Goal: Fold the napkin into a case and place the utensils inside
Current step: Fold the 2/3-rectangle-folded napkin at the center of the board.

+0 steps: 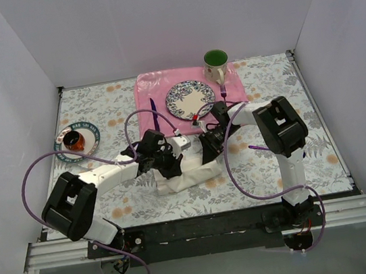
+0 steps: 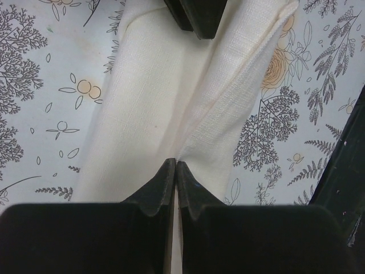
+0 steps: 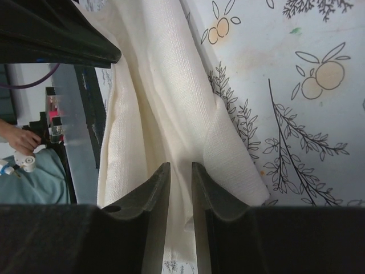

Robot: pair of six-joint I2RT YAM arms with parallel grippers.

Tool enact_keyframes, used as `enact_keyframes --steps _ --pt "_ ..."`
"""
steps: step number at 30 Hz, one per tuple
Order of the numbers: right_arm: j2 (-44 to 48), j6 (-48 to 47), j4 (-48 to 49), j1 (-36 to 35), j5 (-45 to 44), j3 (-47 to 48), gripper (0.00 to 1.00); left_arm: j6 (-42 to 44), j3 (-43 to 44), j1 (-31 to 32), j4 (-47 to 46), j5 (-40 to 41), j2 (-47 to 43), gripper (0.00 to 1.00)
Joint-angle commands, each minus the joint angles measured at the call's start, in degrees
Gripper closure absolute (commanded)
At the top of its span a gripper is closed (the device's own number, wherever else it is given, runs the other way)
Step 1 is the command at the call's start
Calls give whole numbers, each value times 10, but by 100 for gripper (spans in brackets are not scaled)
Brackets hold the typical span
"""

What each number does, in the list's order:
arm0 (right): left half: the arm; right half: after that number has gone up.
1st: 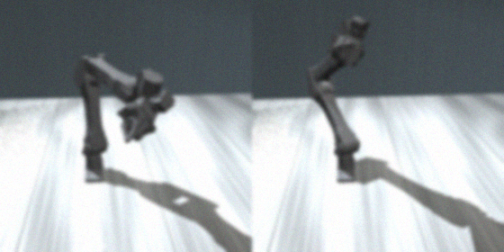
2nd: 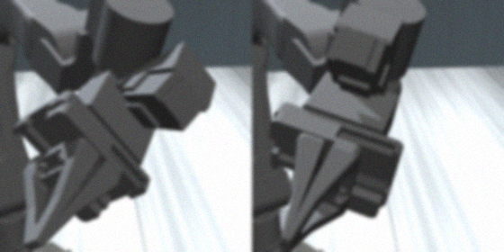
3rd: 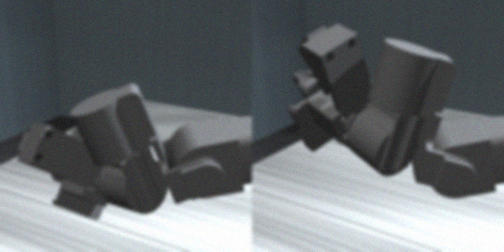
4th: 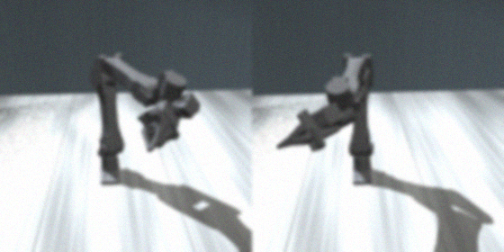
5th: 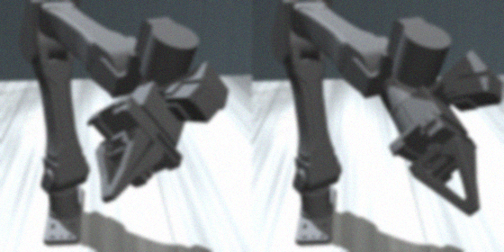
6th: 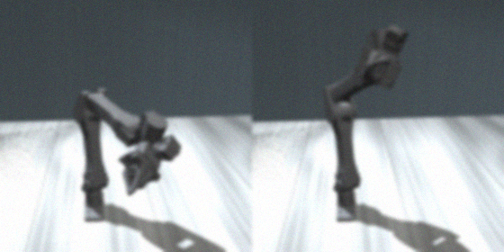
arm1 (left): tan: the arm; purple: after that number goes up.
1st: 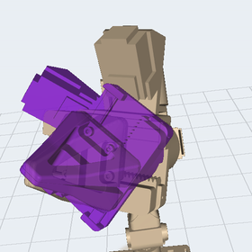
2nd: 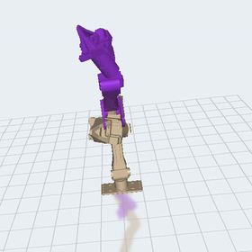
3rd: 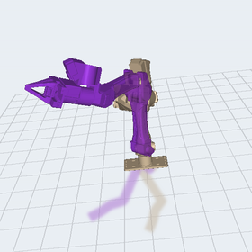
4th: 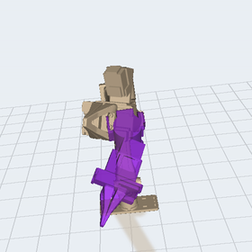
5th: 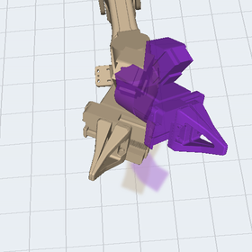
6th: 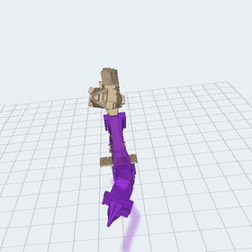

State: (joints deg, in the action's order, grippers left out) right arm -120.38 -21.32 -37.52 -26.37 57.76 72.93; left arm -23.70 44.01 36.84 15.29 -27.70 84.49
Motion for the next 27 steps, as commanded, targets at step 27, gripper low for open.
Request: enact_keyframes --steps 27 --pt "37 -14 -34 9 -103 8 69 24 46 -30 -1 -49 21 100"
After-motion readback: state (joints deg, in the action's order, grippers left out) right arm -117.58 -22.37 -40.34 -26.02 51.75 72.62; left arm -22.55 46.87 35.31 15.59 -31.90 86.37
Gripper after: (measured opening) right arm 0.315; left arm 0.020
